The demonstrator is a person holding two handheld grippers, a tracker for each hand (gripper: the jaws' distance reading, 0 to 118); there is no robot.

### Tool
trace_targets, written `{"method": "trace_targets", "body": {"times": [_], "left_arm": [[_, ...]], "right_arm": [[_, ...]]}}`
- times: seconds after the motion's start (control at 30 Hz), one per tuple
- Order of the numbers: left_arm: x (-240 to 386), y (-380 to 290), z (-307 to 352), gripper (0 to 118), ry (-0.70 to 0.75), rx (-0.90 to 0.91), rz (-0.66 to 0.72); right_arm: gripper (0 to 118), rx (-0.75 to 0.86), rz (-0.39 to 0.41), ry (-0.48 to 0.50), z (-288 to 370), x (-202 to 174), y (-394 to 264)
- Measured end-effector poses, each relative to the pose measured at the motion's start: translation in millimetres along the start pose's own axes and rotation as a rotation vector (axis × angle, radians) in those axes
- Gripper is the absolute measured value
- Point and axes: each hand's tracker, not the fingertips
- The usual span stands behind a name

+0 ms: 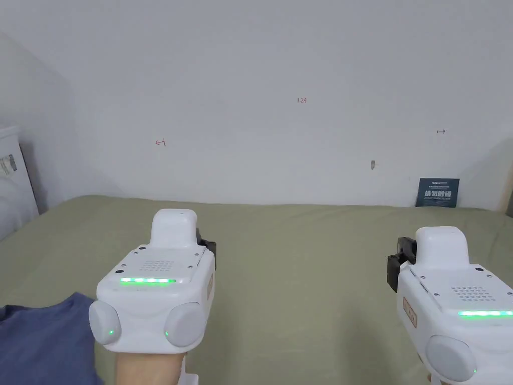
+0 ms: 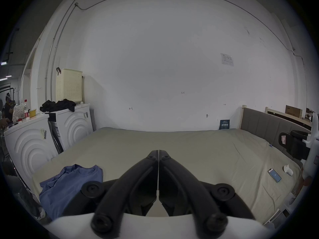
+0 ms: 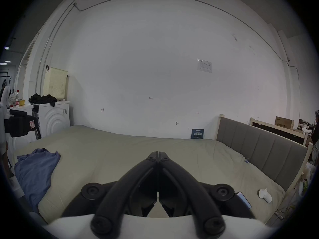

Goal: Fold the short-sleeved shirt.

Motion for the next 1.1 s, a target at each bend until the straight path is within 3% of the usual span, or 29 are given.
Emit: {"method": "trace_targets", "body": {"times": [0.23,0.5,0.7,1.1], "left_arm": [[-54.1,-9.6,12.9,0,0.127,-0.031,-0.003],[-158.6,-30.6,48.4,0,0.361,-0.090,0.042],[-208.7,-49.4,68.2,0,0.464,-0.127,0.061],[-253.6,-82.9,53.1,0,0.513,-0.226,0.116]], "right_arm": [[1,-0.022,0.006,0.133,-14.0,-47.6,-3.7],[1,-0.050,-0.020,0.354,-31.4,-144.2,-10.9],[1,-0.068,-0.009,0.458,-35.1,-203.1,-18.5],[1,-0.119,0.021,0.522,-50.3,-234.1,-41.4]]}}
